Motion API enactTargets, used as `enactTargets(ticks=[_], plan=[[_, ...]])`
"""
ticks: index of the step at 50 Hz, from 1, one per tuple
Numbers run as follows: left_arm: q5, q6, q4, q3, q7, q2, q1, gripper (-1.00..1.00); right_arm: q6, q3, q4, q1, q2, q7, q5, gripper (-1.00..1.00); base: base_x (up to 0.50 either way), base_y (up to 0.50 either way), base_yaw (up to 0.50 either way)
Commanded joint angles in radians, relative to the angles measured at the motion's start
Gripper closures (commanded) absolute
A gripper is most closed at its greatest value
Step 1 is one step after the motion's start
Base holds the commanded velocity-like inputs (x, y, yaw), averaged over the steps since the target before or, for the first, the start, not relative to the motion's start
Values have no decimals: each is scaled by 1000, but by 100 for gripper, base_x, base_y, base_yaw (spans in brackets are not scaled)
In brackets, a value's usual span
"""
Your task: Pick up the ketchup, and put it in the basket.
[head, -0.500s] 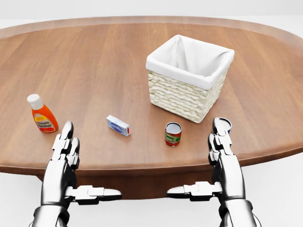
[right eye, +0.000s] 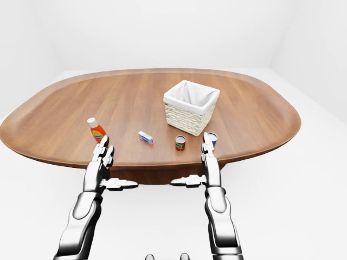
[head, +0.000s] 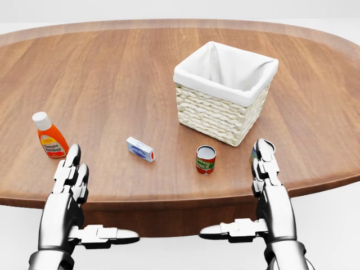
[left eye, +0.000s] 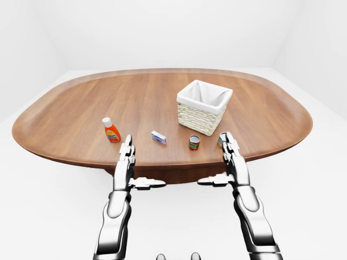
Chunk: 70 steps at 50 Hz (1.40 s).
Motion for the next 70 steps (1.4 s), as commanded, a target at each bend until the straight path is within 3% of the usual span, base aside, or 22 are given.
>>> enactTargets(ticks=[1,11,22,70], plan=[[-3,54,-274,0,-41,-2,124,-100,50,49,-234,101,9,-18,-83,-100,0,0,0],[-63,54,-528,90,-104,-18,203,-100,50,70,-524,224,7,-9,-119,-100,0,0,0],[-84,54,-570,138,-141,-38,215,-100,50,53,-659,280,8,-9,-123,-100,0,0,0],[-82,54,-573,141,-151,-44,219,-100,50,68,-577,258,9,-39,-177,-100,0,0,0]])
